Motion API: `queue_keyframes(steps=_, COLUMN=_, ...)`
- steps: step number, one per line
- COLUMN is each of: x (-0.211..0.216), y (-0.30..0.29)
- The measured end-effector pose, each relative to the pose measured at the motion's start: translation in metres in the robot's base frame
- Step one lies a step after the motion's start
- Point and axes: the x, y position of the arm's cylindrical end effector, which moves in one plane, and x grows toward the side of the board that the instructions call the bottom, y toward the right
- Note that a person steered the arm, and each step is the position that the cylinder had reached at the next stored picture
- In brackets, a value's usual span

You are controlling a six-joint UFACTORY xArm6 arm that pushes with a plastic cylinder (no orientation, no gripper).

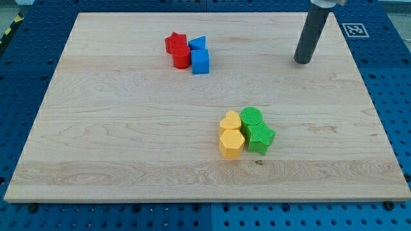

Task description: Move your arm towards the blue triangle

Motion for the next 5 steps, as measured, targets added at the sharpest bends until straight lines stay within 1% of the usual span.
queue_keyframes(steps=5, x=0.0000, y=0.0050)
